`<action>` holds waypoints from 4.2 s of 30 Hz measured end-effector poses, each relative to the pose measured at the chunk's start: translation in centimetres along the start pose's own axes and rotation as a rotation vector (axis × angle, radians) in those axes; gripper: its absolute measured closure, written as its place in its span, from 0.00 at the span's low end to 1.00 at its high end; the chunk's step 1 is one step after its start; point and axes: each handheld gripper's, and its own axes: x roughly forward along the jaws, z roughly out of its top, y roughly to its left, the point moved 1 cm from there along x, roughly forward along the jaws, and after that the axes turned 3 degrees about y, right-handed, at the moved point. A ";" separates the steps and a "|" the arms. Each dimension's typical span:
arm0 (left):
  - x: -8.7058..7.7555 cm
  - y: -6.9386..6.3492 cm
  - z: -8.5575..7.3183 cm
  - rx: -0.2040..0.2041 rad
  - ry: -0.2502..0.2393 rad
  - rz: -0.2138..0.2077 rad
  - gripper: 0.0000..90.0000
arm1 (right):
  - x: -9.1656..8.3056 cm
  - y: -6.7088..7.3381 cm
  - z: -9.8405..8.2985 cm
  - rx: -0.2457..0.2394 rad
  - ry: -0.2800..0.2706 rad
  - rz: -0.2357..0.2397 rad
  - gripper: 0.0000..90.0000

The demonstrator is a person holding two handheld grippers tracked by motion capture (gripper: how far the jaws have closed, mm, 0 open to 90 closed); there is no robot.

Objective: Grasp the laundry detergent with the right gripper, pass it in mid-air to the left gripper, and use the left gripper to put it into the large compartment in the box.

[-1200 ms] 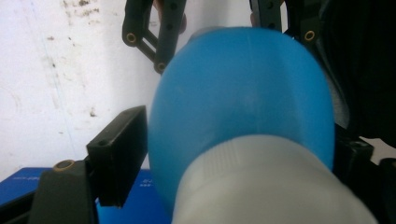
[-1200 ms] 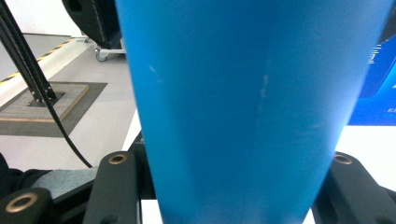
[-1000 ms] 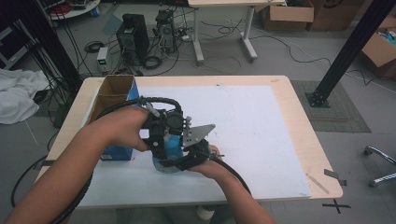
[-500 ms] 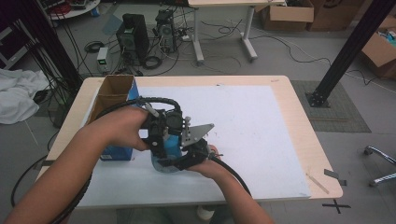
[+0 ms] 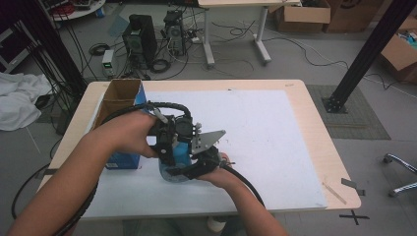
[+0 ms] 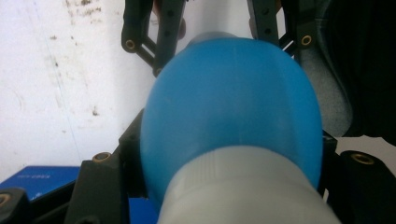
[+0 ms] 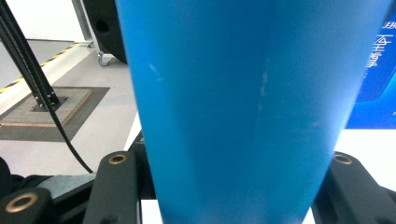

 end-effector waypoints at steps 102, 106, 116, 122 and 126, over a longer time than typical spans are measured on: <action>-14.5 10.4 -17.9 -1.463 -0.015 -0.162 0.43 | -15.0 -4.1 5.7 0.033 1.064 -0.040 0.00; -13.2 10.7 -18.7 -1.493 0.006 -0.156 0.43 | -14.9 -4.2 5.5 0.043 1.064 -0.038 0.00; -8.9 11.5 -19.8 -1.523 0.019 -0.174 0.43 | -14.5 -4.4 5.5 0.047 1.071 -0.034 0.00; -7.2 11.8 -19.9 -1.529 0.034 -0.174 0.43 | -14.5 -4.4 5.4 0.052 1.072 -0.035 0.00; -5.6 12.0 -19.7 -1.531 0.030 -0.175 0.43 | -14.6 -4.4 5.2 0.058 1.071 -0.034 0.00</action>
